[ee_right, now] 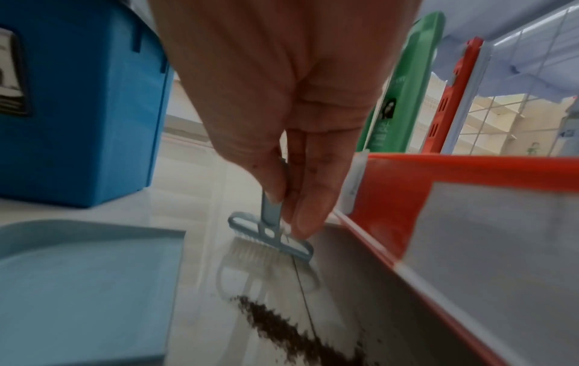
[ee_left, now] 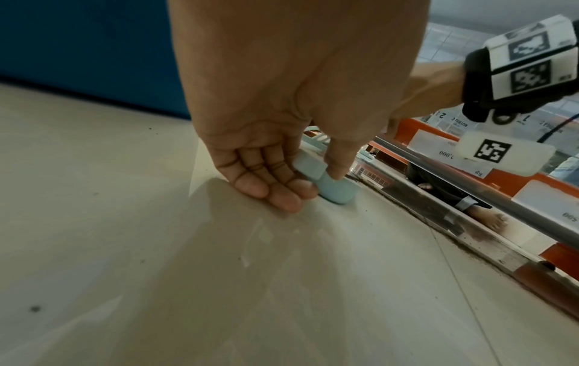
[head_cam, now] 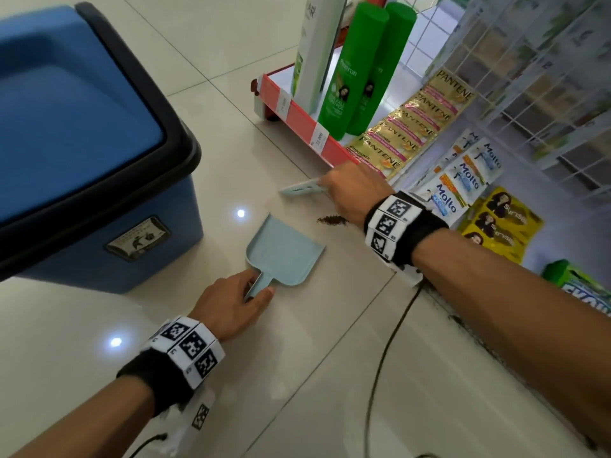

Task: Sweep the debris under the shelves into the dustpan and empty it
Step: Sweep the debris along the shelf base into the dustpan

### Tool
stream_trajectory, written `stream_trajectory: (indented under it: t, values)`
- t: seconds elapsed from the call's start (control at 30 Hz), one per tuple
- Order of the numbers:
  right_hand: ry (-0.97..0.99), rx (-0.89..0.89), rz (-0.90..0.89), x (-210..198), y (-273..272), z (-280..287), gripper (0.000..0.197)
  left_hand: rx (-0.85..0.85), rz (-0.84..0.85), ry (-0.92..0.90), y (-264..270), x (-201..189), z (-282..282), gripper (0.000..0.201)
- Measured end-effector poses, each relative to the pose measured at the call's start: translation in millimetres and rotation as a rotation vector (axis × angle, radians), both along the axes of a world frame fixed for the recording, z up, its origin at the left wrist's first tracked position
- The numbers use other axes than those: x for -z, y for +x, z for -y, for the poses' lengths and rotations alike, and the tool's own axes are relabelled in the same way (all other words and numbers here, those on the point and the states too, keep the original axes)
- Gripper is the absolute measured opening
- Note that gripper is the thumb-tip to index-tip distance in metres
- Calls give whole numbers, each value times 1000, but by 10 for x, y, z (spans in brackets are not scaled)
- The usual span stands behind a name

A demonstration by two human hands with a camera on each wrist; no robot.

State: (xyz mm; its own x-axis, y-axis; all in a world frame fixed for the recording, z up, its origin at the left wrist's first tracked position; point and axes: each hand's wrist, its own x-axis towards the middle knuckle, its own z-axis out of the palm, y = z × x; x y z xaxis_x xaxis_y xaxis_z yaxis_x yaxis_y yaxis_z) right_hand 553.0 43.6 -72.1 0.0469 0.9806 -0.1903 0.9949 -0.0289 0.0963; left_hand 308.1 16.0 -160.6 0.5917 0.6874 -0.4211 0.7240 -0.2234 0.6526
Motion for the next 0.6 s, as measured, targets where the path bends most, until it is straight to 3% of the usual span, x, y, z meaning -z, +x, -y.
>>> stream_trajectory:
  t: [0.23, 0.33, 0.47, 0.6]
  values:
    - [-207, 4, 1, -139, 283, 493, 26, 11, 12, -2, -21, -17, 14, 24]
    - [-141, 3, -33, -264, 307, 500, 20, -18, 37, -28, -12, -3, 25, 26]
    - [49, -41, -100, -222, 150, 220, 27, -66, 47, -114, -34, 13, 78, 40]
    - [42, -32, -78, -42, -2, -53, 33, -128, 57, -155, -37, 6, 124, 34]
